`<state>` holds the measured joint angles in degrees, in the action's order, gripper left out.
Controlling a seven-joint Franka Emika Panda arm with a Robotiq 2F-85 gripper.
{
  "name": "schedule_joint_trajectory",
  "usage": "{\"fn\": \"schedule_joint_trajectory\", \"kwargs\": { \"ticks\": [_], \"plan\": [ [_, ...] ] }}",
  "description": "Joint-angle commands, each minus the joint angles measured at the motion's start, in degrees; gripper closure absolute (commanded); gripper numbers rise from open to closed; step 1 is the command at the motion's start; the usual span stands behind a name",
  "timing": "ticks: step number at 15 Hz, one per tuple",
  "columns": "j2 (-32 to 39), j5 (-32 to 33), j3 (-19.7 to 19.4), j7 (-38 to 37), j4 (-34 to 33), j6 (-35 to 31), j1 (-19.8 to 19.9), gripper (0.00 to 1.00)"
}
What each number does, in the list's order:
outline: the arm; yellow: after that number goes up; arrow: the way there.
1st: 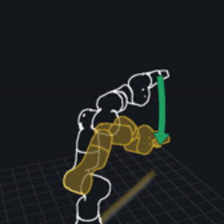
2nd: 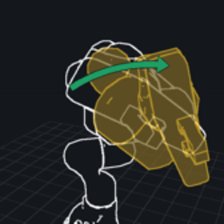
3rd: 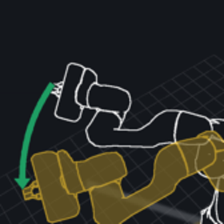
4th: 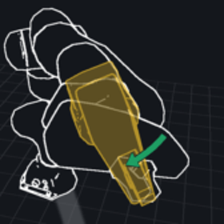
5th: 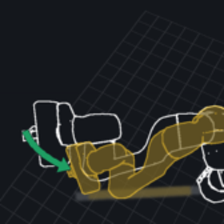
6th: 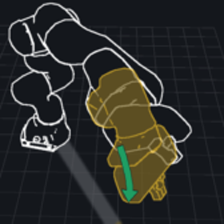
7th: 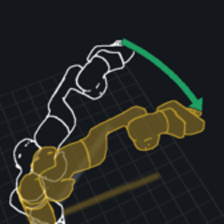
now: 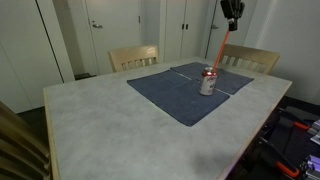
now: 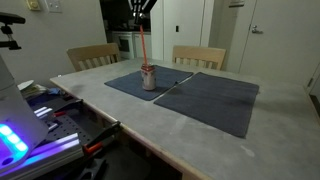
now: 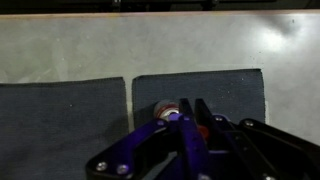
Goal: Take the straw from the can and put it on the table
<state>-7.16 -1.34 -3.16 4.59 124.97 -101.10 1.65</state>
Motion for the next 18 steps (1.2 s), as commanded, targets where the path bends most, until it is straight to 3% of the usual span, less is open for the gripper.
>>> {"fn": "schedule_joint_trajectory", "kwargs": {
  "ticks": [1, 11, 18],
  "plan": [
    [-2.41, 0.61, 0.47, 0.51, 0.83, 1.45, -0.08, 0.98],
    [-5.49, 1.04, 0.78, 0.4, 0.89, 1.14, -0.56, 0.98],
    [-6.62, -1.52, 2.72, 0.7, 2.34, -7.22, -2.72, 0.98]
  ]
}}
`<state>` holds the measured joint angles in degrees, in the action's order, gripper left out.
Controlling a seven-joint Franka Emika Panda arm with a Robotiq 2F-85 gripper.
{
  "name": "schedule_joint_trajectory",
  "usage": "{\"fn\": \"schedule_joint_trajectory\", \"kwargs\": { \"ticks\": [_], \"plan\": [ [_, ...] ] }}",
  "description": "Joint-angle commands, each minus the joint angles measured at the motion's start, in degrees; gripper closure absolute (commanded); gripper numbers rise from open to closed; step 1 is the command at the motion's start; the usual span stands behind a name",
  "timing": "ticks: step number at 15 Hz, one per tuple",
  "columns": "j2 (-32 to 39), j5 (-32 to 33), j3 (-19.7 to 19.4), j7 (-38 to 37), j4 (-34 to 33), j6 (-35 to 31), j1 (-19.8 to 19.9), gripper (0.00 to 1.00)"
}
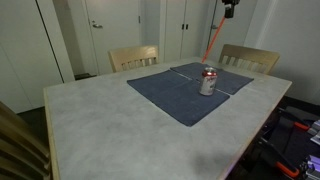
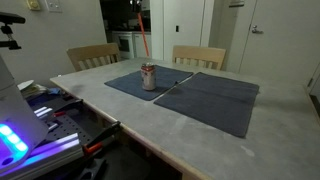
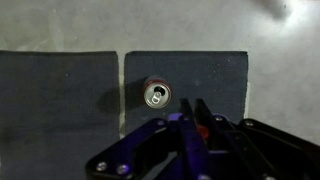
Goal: Take the straw from the can and put it on the table
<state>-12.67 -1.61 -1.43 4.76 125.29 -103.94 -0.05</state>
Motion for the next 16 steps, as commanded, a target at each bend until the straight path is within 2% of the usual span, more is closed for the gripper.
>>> {"fn": "schedule_joint_trajectory", "kwargs": {
  "ticks": [1, 9, 12, 16],
  "plan": [
    [-0.87, -1.78, 1.44, 0.62, 2.19, -5.83, -1.59, 0.98],
    [3.64, -0.13, 6.18, -3.09, 6.53, -20.98, -5.2, 0.98],
    [5.89, 1.45, 6.9, -6.37, 8.53, -26.99, -5.09, 0.98],
    [8.72, 2.2, 6.91, -9.79, 10.22, -31.73, -5.06, 0.98]
  ]
}}
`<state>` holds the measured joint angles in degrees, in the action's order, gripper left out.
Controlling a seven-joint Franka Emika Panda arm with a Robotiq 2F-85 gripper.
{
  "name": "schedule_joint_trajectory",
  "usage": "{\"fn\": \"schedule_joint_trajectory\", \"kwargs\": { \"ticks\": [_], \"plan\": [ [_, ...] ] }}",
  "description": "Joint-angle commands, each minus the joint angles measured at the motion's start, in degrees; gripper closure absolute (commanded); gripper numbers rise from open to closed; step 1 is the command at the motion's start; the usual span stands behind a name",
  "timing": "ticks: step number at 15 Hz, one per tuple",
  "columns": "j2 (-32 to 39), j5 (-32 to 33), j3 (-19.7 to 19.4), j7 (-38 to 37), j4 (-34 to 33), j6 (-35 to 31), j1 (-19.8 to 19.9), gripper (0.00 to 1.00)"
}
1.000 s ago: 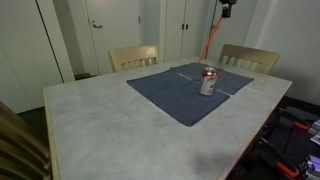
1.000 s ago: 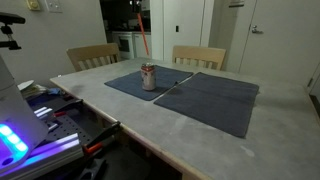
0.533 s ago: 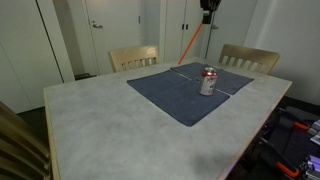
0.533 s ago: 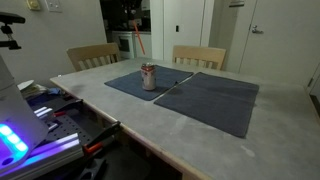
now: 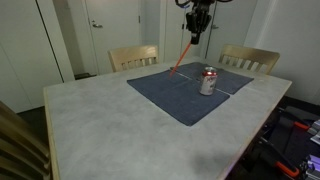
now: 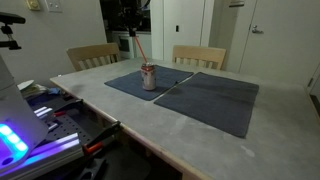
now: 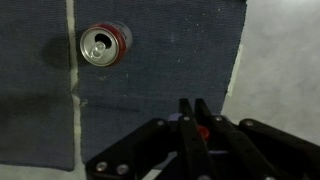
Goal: Take the straw from the can and put it on the table
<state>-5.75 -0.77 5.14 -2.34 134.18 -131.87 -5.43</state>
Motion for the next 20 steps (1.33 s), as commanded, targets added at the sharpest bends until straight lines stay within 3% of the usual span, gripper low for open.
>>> {"fn": "schedule_joint_trajectory", "kwargs": {
  "ticks": [1, 3, 4, 5, 8, 15, 17, 20],
  "plan": [
    [2.52, 1.15, 0.27, -3.18, 1.38, -4.47, 0.28, 0.98],
    [3.84, 0.95, 0.12, -3.55, 1.0, -4.96, 0.27, 0.98],
    [4.33, 0.85, 0.08, -3.62, 0.94, -5.13, 0.25, 0.86],
    [4.62, 0.6, -0.01, -3.38, 0.63, -4.73, 0.27, 0.64],
    [4.93, 0.29, -0.18, -2.54, 0.25, -3.75, 0.31, 0.55],
    [3.36, -0.82, -0.94, 2.5, -2.43, 2.31, 0.62, 0.05],
    [3.14, 0.07, -1.03, 2.47, -3.83, 5.77, 0.66, 0.0],
    [3.43, -0.56, -1.2, 4.48, -6.09, 10.49, 0.61, 0.0]
  ]
}}
